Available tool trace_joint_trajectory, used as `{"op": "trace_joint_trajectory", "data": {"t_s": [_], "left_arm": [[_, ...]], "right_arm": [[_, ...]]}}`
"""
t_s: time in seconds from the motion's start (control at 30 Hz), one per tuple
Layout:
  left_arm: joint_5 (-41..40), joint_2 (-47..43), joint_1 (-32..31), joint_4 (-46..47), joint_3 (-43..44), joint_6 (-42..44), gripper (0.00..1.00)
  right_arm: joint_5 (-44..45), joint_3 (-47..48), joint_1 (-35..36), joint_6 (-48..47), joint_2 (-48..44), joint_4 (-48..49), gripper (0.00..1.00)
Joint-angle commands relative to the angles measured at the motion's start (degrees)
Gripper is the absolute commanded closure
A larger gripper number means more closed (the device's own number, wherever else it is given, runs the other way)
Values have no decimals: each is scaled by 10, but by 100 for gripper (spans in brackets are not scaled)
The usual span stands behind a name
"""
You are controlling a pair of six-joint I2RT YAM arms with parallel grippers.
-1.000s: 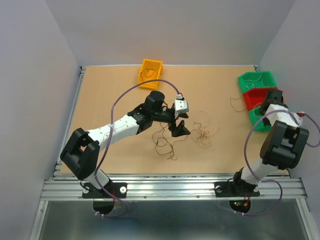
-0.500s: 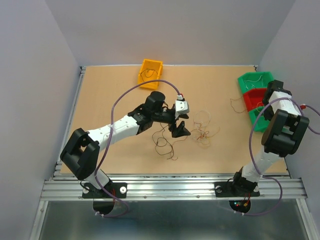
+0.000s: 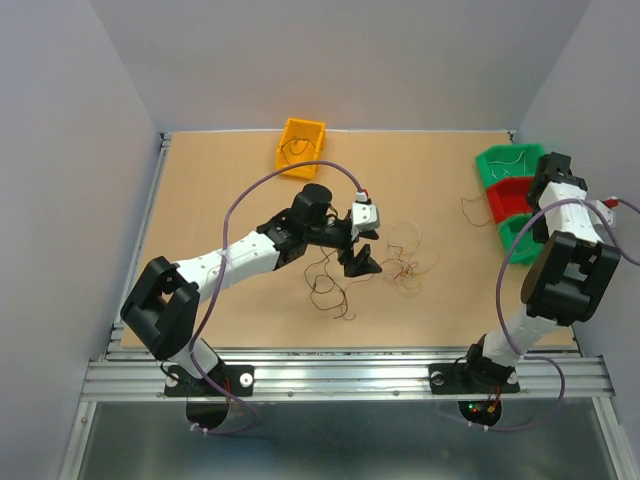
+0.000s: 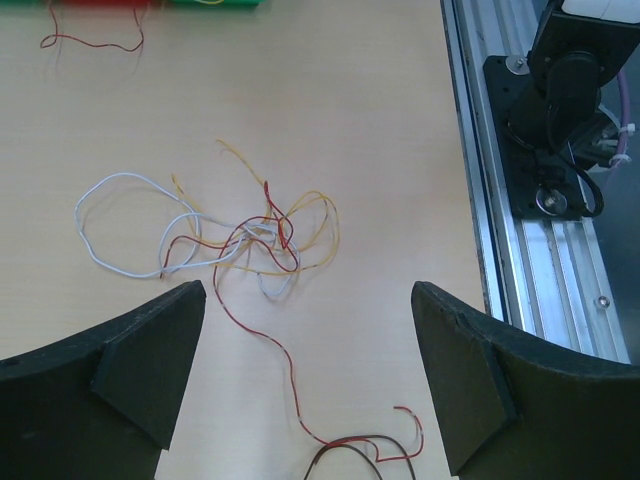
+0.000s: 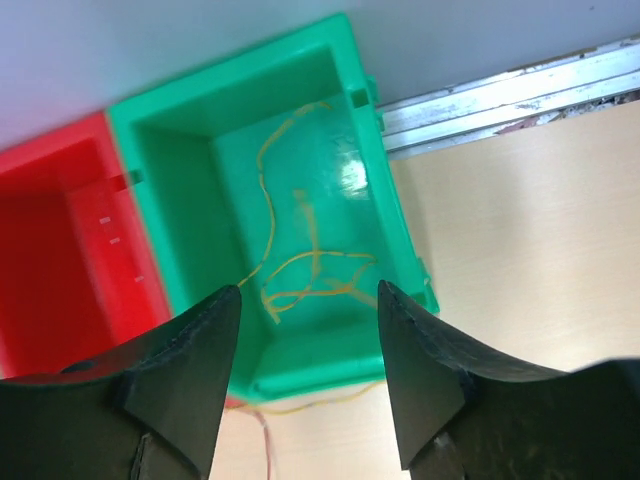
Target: Untangle the cables
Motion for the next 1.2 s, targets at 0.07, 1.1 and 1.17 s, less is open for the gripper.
{"op": "trace_joint_trajectory", "data": {"t_s": [0.07, 1.1, 1.17], "left_arm": [[15, -22, -6, 9, 11, 10, 4], [16, -12, -10, 2, 20, 12, 4], [15, -12, -10, 2, 20, 13, 4]], "right_arm": [[33, 27, 15, -23, -74, 6, 37], [119, -211, 220, -11, -58, 155, 34], [126, -212, 219, -7, -44, 153, 34]]}}
